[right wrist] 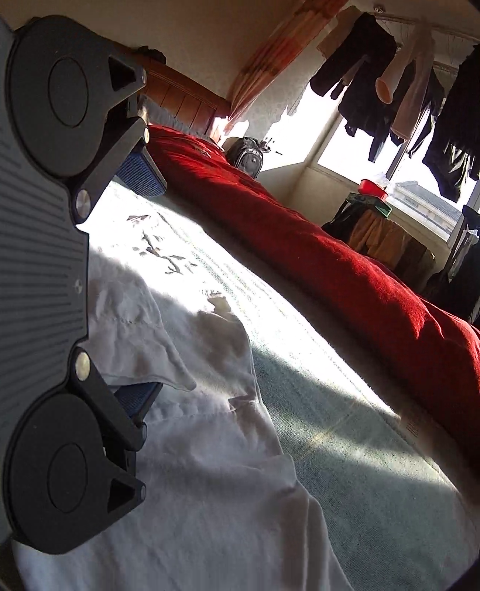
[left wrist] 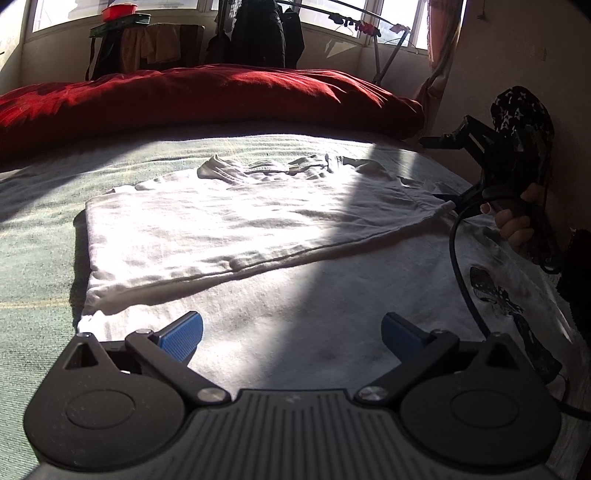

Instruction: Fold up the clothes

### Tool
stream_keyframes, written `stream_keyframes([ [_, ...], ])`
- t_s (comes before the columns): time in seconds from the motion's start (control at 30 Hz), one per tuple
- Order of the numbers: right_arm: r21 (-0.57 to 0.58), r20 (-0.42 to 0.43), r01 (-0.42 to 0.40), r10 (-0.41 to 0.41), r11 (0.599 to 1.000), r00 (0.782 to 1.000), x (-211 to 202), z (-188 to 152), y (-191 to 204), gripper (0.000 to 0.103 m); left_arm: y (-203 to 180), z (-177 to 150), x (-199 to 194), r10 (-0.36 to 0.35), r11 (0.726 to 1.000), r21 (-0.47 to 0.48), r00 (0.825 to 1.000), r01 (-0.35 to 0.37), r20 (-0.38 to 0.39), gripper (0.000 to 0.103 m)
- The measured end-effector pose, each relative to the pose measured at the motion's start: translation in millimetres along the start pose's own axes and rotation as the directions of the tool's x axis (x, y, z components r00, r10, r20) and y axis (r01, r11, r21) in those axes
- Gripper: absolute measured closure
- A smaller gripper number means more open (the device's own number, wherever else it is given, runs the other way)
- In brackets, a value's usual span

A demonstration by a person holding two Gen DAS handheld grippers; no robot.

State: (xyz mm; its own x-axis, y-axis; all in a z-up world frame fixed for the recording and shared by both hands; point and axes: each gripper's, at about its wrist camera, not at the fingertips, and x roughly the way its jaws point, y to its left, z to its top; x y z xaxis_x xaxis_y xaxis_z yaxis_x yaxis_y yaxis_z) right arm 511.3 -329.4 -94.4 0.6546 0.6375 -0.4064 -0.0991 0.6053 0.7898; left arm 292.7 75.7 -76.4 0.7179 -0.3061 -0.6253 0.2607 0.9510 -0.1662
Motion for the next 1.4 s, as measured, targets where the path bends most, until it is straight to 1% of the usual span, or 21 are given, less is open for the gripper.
stream_keyframes([
  [0.03,0.004,0.018,0.02,-0.02,1.0,1.0,-4.8,1.0,-0.1,0.0,0.7,0.6,-1.9,0.006,1.0,0.001,1.0,-0.006,0.004,0.001],
  [0.13,-0.013,0.074,0.008,-0.007,1.0,0.997,-24.8,2.0,12.0,0.0,4.1,2.8,-7.5,0.021,1.0,0.004,1.0,-0.021,0.018,0.001],
  [0.2,-0.069,0.013,-0.028,0.029,0.997,0.999,-20.4,-2.2,31.6,0.0,6.8,3.5,-9.1,0.026,1.0,-0.007,0.999,-0.026,0.023,0.001],
  [0.27,-0.122,-0.05,-0.063,0.058,0.99,0.997,-15.1,-6.8,50.9,0.0,7.9,3.8,-9.1,0.03,0.999,-0.01,0.999,-0.03,0.018,0.001],
  [0.33,-0.186,-0.12,-0.036,0.014,0.982,0.993,1.3,-17.4,63.6,0.0,7.0,4.0,-9.1,0.033,0.999,-0.004,0.999,-0.033,0.016,0.001],
  [0.4,-0.22,-0.175,0.008,-0.047,0.976,0.983,21.7,-25.0,65.0,0.0,6.4,4.1,-9.3,0.024,1.0,0.001,1.0,-0.024,0.013,0.001],
  [0.47,-0.232,-0.206,0.052,-0.102,0.971,0.973,38.0,-29.0,57.9,0.0,6.8,4.0,-9.0,0.016,1.0,0.002,1.0,-0.016,0.008,0.001],
  [0.5,-0.238,-0.203,0.047,-0.097,0.97,0.974,41.3,-29.1,52.1,0.0,7.1,4.0,-8.4,0.014,1.0,0.003,1.0,-0.014,0.003,0.001],
  [0.57,-0.209,-0.175,0.045,-0.083,0.977,0.981,38.4,-23.2,47.5,0.0,6.9,3.8,-8.3,0.016,1.0,0.006,1.0,-0.016,-0.004,0.001],
  [0.6,-0.197,-0.157,0.057,-0.089,0.979,0.984,35.9,-20.1,46.8,0.0,6.3,3.9,-8.7,0.015,1.0,0.01,1.0,-0.015,-0.007,0.001],
  [0.63,-0.217,-0.108,0.128,-0.154,0.968,0.982,30.1,-17.3,51.6,0.0,5.5,4.3,-9.6,0.011,1.0,0.014,1.0,-0.011,-0.006,0.001],
  [0.67,-0.254,-0.072,0.212,-0.237,0.944,0.969,27.0,-15.9,56.6,0.0,4.4,4.8,-11.3,0.002,1.0,0.016,1.0,-0.002,-0.002,0.001],
  [0.7,-0.282,-0.062,0.244,-0.272,0.928,0.96,22.8,-16.9,61.1,0.0,2.9,5.4,-13.2,-0.012,1.0,0.018,1.0,0.012,0.002,0.001],
  [0.77,-0.279,-0.112,0.183,-0.221,0.943,0.969,12.4,-22.5,64.5,0.0,-1.1,6.6,-15.6,-0.037,0.999,0.029,0.999,0.037,0.005,0.001],
  [0.87,-0.32,-0.173,0.126,-0.188,0.939,0.967,-6.1,-44.1,74.5,0.0,-10.4,6.7,-15.9,-0.045,0.997,0.056,0.999,0.045,-0.008,0.001],
  [0.93,-0.383,-0.179,0.173,-0.257,0.908,0.95,-12.6,-60.5,76.6,0.0,-18.7,5.6,-14.8,-0.044,0.995,0.086,0.999,0.046,-0.027,0.001],
  [1.0,-0.424,-0.187,0.224,-0.327,0.878,0.926,-18.3,-75.2,73.8,0.0,-26.8,4.2,-13.9,-0.052,0.992,0.112,0.998,0.056,-0.044,0.001],
  [1.03,-0.428,-0.193,0.239,-0.347,0.872,0.918,-22.9,-80.7,69.4,0.0,-30.3,3.7,-13.5,-0.057,0.99,0.122,0.997,0.063,-0.052,0.001],
  [1.17,-0.41,-0.189,0.271,-0.372,0.871,0.909,-51.4,-93.4,63.5,0.0,-46.9,1.3,-15.9,-0.08,0.982,0.165,0.995,0.089,-0.063,0.001],
  [1.27,-0.413,-0.181,0.323,-0.424,0.851,0.887,-76.4,-103.4,70.1,0.0,-56.6,0.7,-19.7,-0.103,0.976,0.185,0.993,0.113,-0.061,0.001],
  [1.4,-0.492,-0.154,0.309,-0.43,0.814,0.89,-92.4,-125.9,96.4,0.0,-67.1,0.4,-23.7,-0.129,0.97,0.201,0.99,0.138,-0.057,0.001],
])
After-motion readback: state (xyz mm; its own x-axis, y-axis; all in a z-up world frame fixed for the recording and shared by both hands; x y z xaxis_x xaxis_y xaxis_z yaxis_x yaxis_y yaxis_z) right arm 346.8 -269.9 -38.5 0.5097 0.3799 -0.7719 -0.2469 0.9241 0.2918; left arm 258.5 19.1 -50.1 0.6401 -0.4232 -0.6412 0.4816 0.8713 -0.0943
